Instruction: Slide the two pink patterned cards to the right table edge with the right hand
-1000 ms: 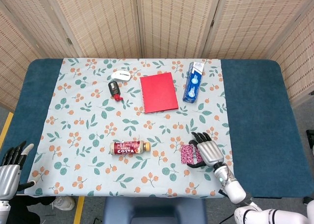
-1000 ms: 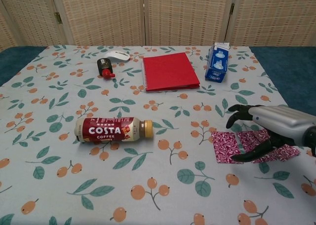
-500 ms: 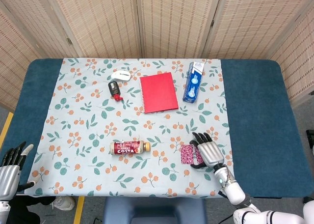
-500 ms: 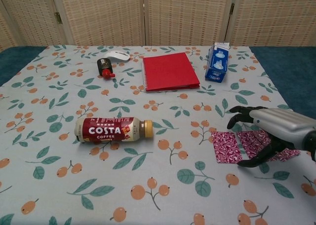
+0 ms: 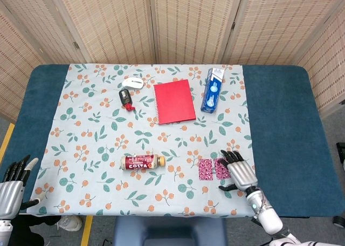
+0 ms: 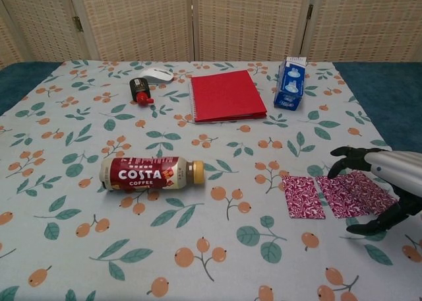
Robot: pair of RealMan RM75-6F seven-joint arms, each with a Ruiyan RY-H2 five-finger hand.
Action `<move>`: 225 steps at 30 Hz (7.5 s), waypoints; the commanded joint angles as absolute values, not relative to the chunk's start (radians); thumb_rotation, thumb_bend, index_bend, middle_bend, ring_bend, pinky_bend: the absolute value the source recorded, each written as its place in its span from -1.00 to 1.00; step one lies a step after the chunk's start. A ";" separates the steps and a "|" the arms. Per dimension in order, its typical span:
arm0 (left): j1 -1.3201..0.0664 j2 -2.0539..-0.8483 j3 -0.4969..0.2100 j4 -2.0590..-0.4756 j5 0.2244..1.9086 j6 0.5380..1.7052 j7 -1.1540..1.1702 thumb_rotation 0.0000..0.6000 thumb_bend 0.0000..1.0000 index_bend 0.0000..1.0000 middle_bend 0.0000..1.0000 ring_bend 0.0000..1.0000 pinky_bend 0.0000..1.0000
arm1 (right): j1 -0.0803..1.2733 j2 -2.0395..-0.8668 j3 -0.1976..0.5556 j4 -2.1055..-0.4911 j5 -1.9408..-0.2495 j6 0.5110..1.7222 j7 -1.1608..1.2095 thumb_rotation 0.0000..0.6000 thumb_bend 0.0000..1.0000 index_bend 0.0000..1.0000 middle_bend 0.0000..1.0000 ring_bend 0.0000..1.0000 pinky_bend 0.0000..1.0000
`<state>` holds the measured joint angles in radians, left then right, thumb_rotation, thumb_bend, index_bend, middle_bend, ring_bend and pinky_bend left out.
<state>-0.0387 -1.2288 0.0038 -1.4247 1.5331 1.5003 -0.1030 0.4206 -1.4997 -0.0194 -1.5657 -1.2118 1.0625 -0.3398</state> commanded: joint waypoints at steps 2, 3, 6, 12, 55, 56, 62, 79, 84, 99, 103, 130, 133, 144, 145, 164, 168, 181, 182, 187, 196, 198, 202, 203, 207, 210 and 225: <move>-0.038 -1.226 0.004 -1.428 1.532 1.501 -0.100 1.00 -0.50 -0.77 -0.99 -0.83 -1.00 | 0.420 -1.499 -0.015 -1.556 -1.195 1.044 -0.332 0.50 -0.63 -0.55 -0.89 -1.00 -1.00; -0.037 -1.225 0.004 -1.429 1.532 1.502 -0.100 1.00 -0.50 -0.77 -0.99 -0.83 -1.00 | 0.421 -1.500 -0.014 -1.553 -1.193 1.040 -0.330 0.49 -0.63 -0.55 -0.89 -1.00 -1.00; -0.036 -1.224 0.004 -1.432 1.531 1.503 -0.098 1.00 -0.50 -0.77 -0.99 -0.83 -1.00 | 0.423 -1.502 -0.010 -1.541 -1.183 1.028 -0.329 0.50 -0.63 -0.55 -0.89 -1.00 -1.00; -0.035 -1.223 0.004 -1.435 1.529 1.502 -0.094 1.00 -0.50 -0.77 -0.99 -0.83 -1.00 | 0.424 -1.503 -0.003 -1.530 -1.171 1.016 -0.330 0.49 -0.64 -0.55 -0.89 -1.00 -1.00; -0.030 -1.223 0.006 -1.432 1.532 1.508 -0.097 1.00 -0.50 -0.77 -0.99 -0.83 -1.00 | 0.394 -1.491 -0.005 -1.532 -1.165 1.002 -0.324 0.50 -0.63 -0.55 -0.89 -1.00 -1.00; -0.030 -1.223 0.006 -1.430 1.530 1.508 -0.100 1.00 -0.50 -0.77 -0.99 -0.83 -1.00 | 0.393 -1.489 -0.004 -1.537 -1.166 1.008 -0.326 0.50 -0.63 -0.55 -0.89 -1.00 -1.00; -0.031 -1.228 0.006 -1.422 1.532 1.507 -0.106 1.00 -0.50 -0.77 -0.99 -0.83 -1.00 | 0.392 -1.480 0.005 -1.568 -1.189 1.035 -0.326 0.50 -0.64 -0.55 -0.89 -1.00 -1.00; -0.025 -1.233 0.008 -1.402 1.529 1.510 -0.127 1.00 -0.50 -0.77 -0.99 -0.83 -1.00 | 0.498 -1.607 0.080 -1.529 -1.074 0.964 -0.451 0.49 -0.64 -0.55 -0.89 -1.00 -1.00; -0.023 -1.235 0.008 -1.394 1.526 1.510 -0.134 1.00 -0.50 -0.77 -0.99 -0.83 -1.00 | 0.506 -1.616 0.081 -1.523 -1.058 0.969 -0.463 0.49 -0.64 -0.55 -0.89 -1.00 -1.00; -0.023 -1.237 0.009 -1.394 1.528 1.506 -0.132 1.00 -0.50 -0.77 -0.99 -0.83 -1.00 | 0.520 -1.619 0.068 -1.512 -1.050 0.968 -0.455 0.76 -0.64 -0.36 -0.87 -1.00 -1.00; -0.023 -1.235 0.009 -1.397 1.530 1.508 -0.130 1.00 -0.50 -0.77 -0.99 -0.83 -1.00 | 0.516 -1.599 0.064 -1.527 -1.080 0.977 -0.428 0.76 -0.64 -0.36 -0.87 -1.00 -1.00; -0.025 -1.199 0.009 -1.504 1.536 1.513 -0.033 1.00 -0.50 -0.77 -0.99 -0.83 -1.00 | 0.450 -1.284 -0.019 -1.432 -1.319 0.951 -0.078 0.76 -0.63 -0.36 -0.86 -1.00 -1.00; -0.022 -1.196 0.011 -1.518 1.535 1.514 -0.017 1.00 -0.50 -0.77 -0.99 -0.83 -1.00 | 0.451 -1.298 -0.022 -1.381 -1.334 0.937 -0.042 0.75 -0.64 -0.36 -0.86 -1.00 -1.00; -0.016 -1.184 0.011 -1.550 1.538 1.527 0.007 1.00 -0.50 -0.77 -0.99 -0.83 -1.00 | 0.462 -1.348 -0.025 -1.278 -1.384 0.915 0.030 0.75 -0.64 -0.37 -0.86 -1.00 -1.00; -0.015 -1.183 0.012 -1.550 1.537 1.527 0.007 1.00 -0.50 -0.77 -0.99 -0.83 -1.00 | 0.462 -1.349 -0.025 -1.275 -1.385 0.915 0.031 0.75 -0.64 -0.37 -0.86 -1.00 -1.00; -0.003 -1.184 0.018 -1.550 1.542 1.537 0.005 1.00 -0.50 -0.77 -0.99 -0.83 -1.00 | 0.452 -1.335 -0.030 -1.269 -1.386 0.903 0.012 0.74 -0.64 -0.51 -0.87 -1.00 -1.00; -0.001 -1.186 0.018 -1.550 1.544 1.539 0.006 1.00 -0.50 -0.77 -0.99 -0.83 -1.00 | 0.452 -1.335 -0.031 -1.265 -1.384 0.896 0.010 0.73 -0.64 -0.53 -0.87 -1.00 -1.00; 0.005 -1.186 0.020 -1.546 1.545 1.544 0.002 1.00 -0.50 -0.78 -0.99 -0.83 -1.00 | 0.440 -1.322 -0.029 -1.309 -1.408 0.928 0.040 0.73 -0.64 -0.67 -0.87 -1.00 -1.00; 0.005 -1.186 0.019 -1.547 1.545 1.543 0.001 1.00 -0.50 -0.78 -0.99 -0.83 -1.00 | 0.438 -1.315 -0.030 -1.334 -1.421 0.940 0.045 0.73 -0.64 -0.67 -0.88 -1.00 -1.00; 0.002 -1.188 0.018 -1.545 1.554 1.546 -0.006 1.00 -0.50 -0.77 -0.99 -0.83 -1.00 | 0.445 -1.315 -0.041 -1.432 -1.450 0.947 -0.005 0.72 -0.64 -0.67 -0.87 -1.00 -1.00; 0.007 -1.194 0.018 -1.511 1.545 1.545 -0.042 1.00 -0.50 -0.77 -0.99 -0.83 -1.00 | 0.465 -1.395 -0.012 -1.467 -1.348 0.894 -0.124 0.72 -0.63 -0.67 -0.87 -1.00 -1.00; 0.007 -1.196 0.017 -1.503 1.544 1.545 -0.049 1.00 -0.50 -0.77 -0.99 -0.83 -1.00 | 0.471 -1.407 -0.007 -1.469 -1.330 0.884 -0.143 0.71 -0.63 -0.67 -0.87 -1.00 -1.00; 0.007 -1.199 0.018 -1.490 1.543 1.541 -0.060 1.00 -0.50 -0.77 -0.99 -0.83 -1.00 | 0.478 -1.427 0.003 -1.467 -1.303 0.878 -0.172 0.72 -0.63 -0.67 -0.87 -1.00 -1.00; 0.008 -1.200 0.018 -1.487 1.542 1.541 -0.063 1.00 -0.50 -0.77 -0.99 -0.83 -1.00 | 0.480 -1.431 0.006 -1.466 -1.295 0.877 -0.177 0.72 -0.64 -0.67 -0.87 -1.00 -1.00; 0.007 -1.202 0.017 -1.481 1.541 1.540 -0.068 1.00 -0.50 -0.77 -0.99 -0.83 -1.00 | 0.486 -1.438 0.014 -1.461 -1.274 0.872 -0.189 0.72 -0.63 -0.65 -0.87 -1.00 -1.00; 0.008 -1.202 0.017 -1.478 1.541 1.540 -0.070 1.00 -0.50 -0.77 -0.99 -0.83 -1.00 | 0.489 -1.440 0.017 -1.460 -1.262 0.868 -0.190 0.72 -0.63 -0.64 -0.87 -1.00 -1.00; 0.011 -1.202 0.018 -1.475 1.542 1.542 -0.073 1.00 -0.50 -0.77 -0.99 -0.83 -1.00 | 0.500 -1.444 0.016 -1.455 -1.227 0.853 -0.203 0.71 -0.64 -0.44 -0.86 -1.00 -1.00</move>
